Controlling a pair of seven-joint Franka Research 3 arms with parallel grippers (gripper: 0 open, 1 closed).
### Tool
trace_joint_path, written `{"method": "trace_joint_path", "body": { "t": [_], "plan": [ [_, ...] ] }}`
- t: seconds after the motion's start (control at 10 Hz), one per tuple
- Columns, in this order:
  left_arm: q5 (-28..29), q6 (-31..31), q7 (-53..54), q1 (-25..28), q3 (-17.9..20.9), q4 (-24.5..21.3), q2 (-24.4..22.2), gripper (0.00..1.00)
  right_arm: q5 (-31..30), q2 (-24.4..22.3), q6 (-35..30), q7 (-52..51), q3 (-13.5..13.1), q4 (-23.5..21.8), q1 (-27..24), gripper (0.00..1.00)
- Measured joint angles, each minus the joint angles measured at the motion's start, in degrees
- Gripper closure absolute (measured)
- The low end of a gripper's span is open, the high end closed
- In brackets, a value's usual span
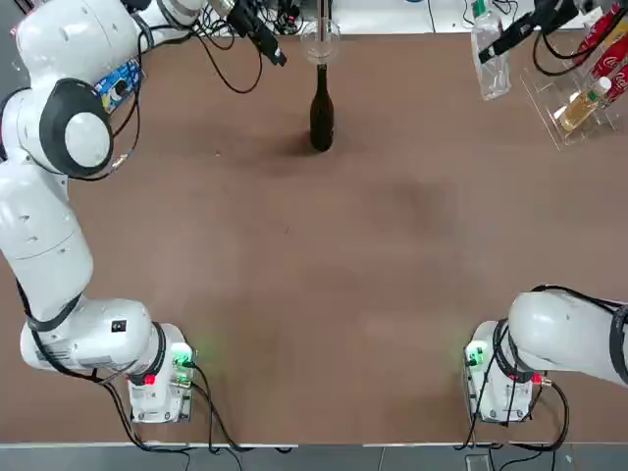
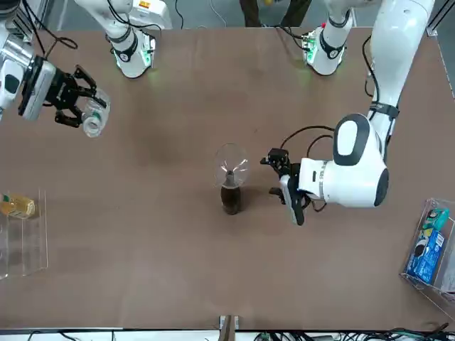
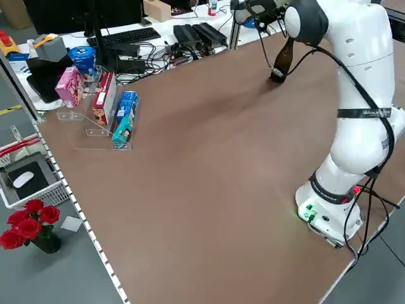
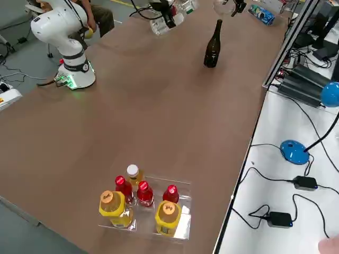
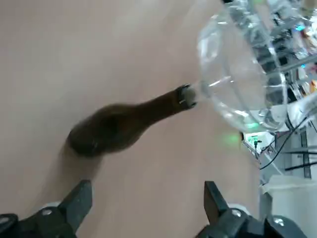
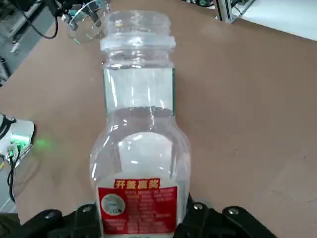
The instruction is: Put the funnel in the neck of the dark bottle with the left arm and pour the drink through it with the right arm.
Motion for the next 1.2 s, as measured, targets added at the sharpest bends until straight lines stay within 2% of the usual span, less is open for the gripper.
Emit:
{"method": "trace_joint_path", "body": {
  "t": [0.4,0.6,0.9,1.2],
  "plan": [
    [-6.76,3.29,26.19,-0.06,-3.07,-0.03,3.19,0.00,-3.27,-0.95,1.74,11.92,4.78,0.24,0.00,0.47],
    [-8.61,7.20,38.57,-0.35,-6.28,-0.06,4.56,0.00,-4.60,-2.46,1.91,19.93,8.68,0.37,0.04,0.47],
    [-11.94,7.77,45.40,-0.46,-6.89,-0.09,5.52,0.00,-7.03,-3.88,3.12,30.32,15.27,1.12,0.09,0.47],
    [-16.34,7.85,53.86,-0.42,-6.92,-0.25,6.92,0.00,-9.10,-4.10,3.37,39.66,20.40,2.83,0.13,0.47]
  ]
}}
